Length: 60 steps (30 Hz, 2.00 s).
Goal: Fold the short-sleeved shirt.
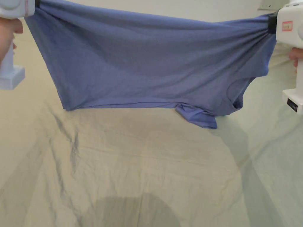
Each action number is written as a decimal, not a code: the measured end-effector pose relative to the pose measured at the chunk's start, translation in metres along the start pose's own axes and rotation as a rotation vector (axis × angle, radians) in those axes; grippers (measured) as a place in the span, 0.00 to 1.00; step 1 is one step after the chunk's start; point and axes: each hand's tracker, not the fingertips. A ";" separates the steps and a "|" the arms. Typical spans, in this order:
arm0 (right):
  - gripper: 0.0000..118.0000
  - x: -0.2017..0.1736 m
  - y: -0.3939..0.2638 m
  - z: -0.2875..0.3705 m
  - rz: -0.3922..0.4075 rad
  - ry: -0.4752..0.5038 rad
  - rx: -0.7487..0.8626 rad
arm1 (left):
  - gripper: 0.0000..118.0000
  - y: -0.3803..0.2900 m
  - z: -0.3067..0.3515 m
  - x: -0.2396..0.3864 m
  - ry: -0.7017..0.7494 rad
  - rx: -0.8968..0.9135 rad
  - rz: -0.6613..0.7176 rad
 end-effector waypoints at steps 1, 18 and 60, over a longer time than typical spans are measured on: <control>0.04 -0.002 -0.014 0.004 0.003 0.009 -0.008 | 0.00 -0.019 0.005 0.000 0.001 -0.024 0.000; 0.04 -0.036 -0.335 0.184 -0.132 0.260 -0.548 | 0.00 -0.336 0.193 0.012 -0.200 -0.573 -0.215; 0.81 -0.050 -0.159 0.347 -0.156 0.138 0.037 | 0.82 -0.169 0.344 0.023 -0.195 0.080 0.210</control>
